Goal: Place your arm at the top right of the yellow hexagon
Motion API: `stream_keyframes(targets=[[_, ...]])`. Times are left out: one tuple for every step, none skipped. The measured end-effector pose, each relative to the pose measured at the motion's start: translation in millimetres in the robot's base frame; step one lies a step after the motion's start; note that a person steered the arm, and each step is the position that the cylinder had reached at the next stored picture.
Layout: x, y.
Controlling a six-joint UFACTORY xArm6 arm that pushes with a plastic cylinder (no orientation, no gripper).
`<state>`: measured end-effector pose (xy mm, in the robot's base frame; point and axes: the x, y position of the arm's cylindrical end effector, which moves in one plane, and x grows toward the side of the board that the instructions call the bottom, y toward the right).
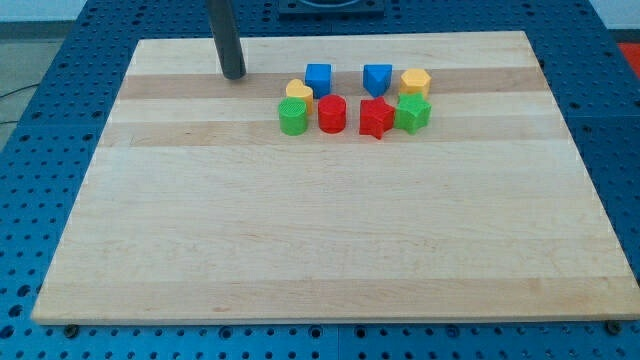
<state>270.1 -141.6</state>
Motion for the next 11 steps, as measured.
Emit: stream_keyframes(targets=[[0,0],[-13,21],[-49,59],[-56,68],[-73,135],[-78,186],[-78,198],[-71,203],[-60,206],[-51,231],[-26,277]])
